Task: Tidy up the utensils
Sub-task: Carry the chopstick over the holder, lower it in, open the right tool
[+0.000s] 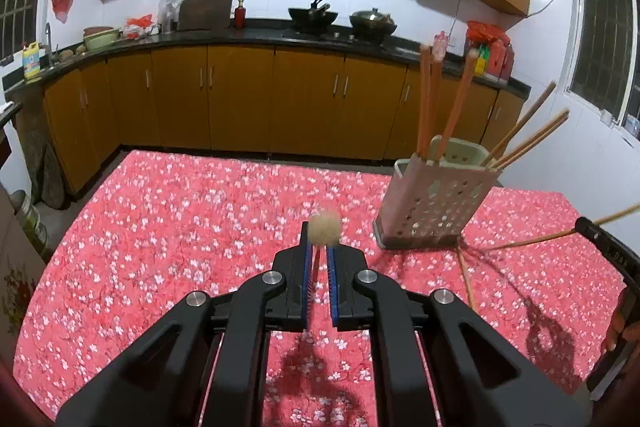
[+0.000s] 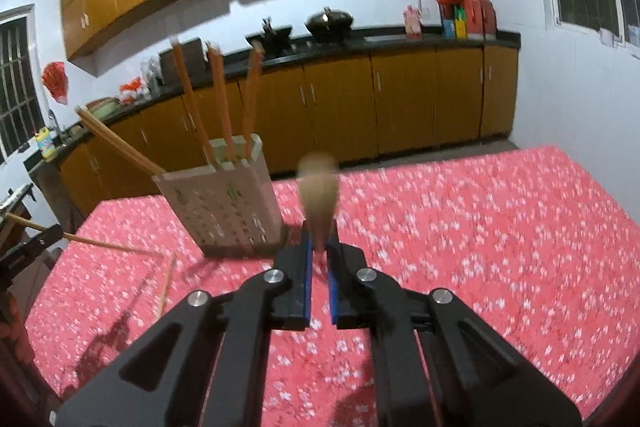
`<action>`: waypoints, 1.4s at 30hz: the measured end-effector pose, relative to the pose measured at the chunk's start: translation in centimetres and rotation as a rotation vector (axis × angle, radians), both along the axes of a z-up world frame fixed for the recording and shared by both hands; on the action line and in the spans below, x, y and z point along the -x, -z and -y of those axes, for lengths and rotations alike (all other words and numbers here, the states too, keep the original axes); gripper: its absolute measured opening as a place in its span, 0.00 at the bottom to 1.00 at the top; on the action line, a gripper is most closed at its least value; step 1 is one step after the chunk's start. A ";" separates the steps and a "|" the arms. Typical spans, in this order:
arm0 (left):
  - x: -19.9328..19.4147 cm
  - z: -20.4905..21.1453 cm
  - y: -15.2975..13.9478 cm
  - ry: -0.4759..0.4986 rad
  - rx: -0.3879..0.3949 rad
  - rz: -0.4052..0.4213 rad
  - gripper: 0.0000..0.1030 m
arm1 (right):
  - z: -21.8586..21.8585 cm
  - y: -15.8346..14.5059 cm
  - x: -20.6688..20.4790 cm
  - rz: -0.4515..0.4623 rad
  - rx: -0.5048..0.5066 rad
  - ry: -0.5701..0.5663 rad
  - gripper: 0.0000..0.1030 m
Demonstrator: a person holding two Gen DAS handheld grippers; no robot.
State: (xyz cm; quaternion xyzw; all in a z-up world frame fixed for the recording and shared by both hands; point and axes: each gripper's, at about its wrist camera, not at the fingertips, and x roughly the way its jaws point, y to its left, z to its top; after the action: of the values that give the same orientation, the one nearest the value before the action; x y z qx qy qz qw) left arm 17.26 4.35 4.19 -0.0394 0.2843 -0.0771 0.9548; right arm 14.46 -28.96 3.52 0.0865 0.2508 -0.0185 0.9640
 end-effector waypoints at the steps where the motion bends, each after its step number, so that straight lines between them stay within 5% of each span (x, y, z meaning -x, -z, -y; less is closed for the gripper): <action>1: 0.1 -0.1 -0.7 0.007 0.003 0.013 0.07 | 0.0 -0.7 0.1 0.017 0.000 -0.009 0.07; 10: 1.7 1.7 -7.5 0.113 0.043 0.147 0.07 | -2.3 -9.9 1.9 0.224 -0.024 -0.141 0.07; 19: 1.6 6.7 -13.2 0.147 0.080 0.347 0.07 | -5.6 -14.6 0.2 0.360 0.013 -0.187 0.07; 27: -1.9 8.6 -14.1 0.031 0.135 0.470 0.07 | -6.6 -13.0 -5.5 0.246 0.079 -0.157 0.07; 42: -5.8 10.5 -9.4 -0.003 0.140 0.436 0.07 | -7.3 -9.9 -8.1 0.147 0.086 -0.173 0.07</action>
State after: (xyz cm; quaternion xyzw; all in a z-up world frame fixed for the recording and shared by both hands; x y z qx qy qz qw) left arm 23.07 -6.15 13.55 -0.0884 0.0650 -0.1021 0.9887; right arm 22.60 -21.63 13.39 0.0241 0.1849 0.0602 0.9806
